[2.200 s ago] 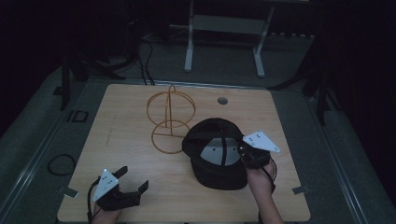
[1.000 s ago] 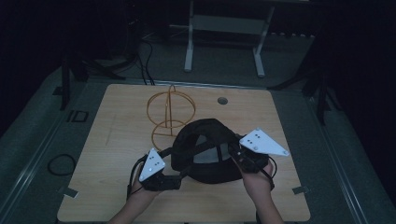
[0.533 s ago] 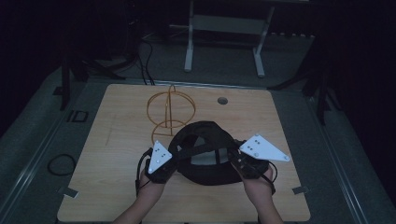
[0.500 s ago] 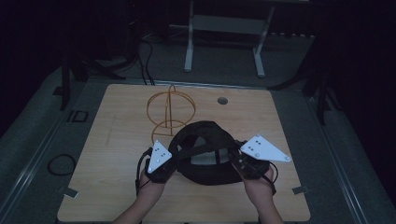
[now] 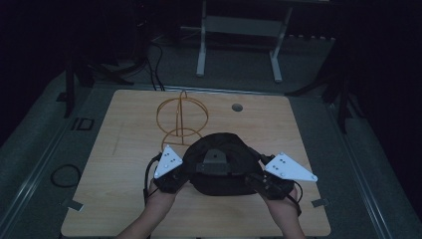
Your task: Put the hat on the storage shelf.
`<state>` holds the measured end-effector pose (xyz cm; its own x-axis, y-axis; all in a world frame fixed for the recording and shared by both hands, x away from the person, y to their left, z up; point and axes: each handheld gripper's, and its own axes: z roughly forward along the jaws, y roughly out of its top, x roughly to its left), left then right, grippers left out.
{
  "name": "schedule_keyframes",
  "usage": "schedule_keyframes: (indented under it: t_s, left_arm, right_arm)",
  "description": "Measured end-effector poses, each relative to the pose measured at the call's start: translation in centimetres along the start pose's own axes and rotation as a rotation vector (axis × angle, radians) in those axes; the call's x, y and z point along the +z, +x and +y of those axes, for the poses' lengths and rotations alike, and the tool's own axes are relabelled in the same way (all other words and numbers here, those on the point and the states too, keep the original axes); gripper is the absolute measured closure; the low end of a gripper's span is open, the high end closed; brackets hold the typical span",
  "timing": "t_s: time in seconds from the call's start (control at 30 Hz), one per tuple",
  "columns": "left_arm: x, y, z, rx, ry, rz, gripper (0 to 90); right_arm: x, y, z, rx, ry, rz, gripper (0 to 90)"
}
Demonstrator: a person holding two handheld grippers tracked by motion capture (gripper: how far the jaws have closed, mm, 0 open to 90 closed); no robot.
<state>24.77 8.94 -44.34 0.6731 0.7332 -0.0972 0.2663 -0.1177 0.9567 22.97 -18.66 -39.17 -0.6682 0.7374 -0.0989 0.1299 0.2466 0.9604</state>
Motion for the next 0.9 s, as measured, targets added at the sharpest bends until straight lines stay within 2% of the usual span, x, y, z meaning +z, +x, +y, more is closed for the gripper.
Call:
schedule_keyframes:
  t_s: [0.17,0.23,0.33,0.37,0.43,0.47,0.53,0.57,0.67,0.73,0.83,0.9]
  left_arm:
    - [-0.3,0.0,0.5,-0.001,-0.011,0.001,90.0]
    - [-0.4,0.0,0.7,-0.004,-0.020,-0.002,90.0]
    - [-0.5,-0.1,0.7,0.013,-0.028,0.016,90.0]
    - [-0.6,-0.2,0.7,0.018,-0.028,0.014,90.0]
    - [-0.6,-0.3,0.7,0.026,-0.030,0.021,90.0]
    - [-0.7,-0.3,0.8,0.027,-0.026,0.020,90.0]
    - [-0.7,-0.3,0.8,0.026,-0.029,0.026,90.0]
    - [-0.7,-0.2,0.9,0.024,-0.028,0.015,90.0]
    - [-0.9,-0.4,1.0,0.054,-0.029,0.015,90.0]
    - [-1.0,-0.4,0.9,0.060,-0.026,0.017,90.0]
    - [-1.3,0.1,0.8,0.054,-0.036,0.002,90.0]
    - [-1.6,0.3,0.8,0.067,-0.053,-0.002,90.0]
  right_arm:
    - [-0.4,-0.2,-0.9,0.002,0.015,0.028,45.2]
    - [-0.7,-0.2,-1.7,-0.006,0.033,0.072,39.6]
    - [-1.0,-0.1,-2.5,-0.013,0.039,0.095,37.3]
    - [-1.2,-0.2,-3.4,0.007,0.052,0.116,35.5]
    - [-1.3,-0.2,-3.7,0.008,0.062,0.121,35.0]
    - [-1.5,-0.2,-4.6,0.012,0.091,0.136,34.0]
    - [-1.6,-0.2,-4.9,0.009,0.104,0.148,33.7]
    - [-1.8,-0.2,-5.2,0.008,0.114,0.157,32.5]
    - [-2.4,-0.2,-6.1,-0.006,0.145,0.187,31.6]
    - [-2.9,-0.2,-6.6,-0.004,0.162,0.203,31.4]
    - [-3.9,-0.4,-7.2,0.007,0.169,0.226,31.6]
    - [-4.6,-0.6,-7.4,-0.002,0.172,0.232,31.8]
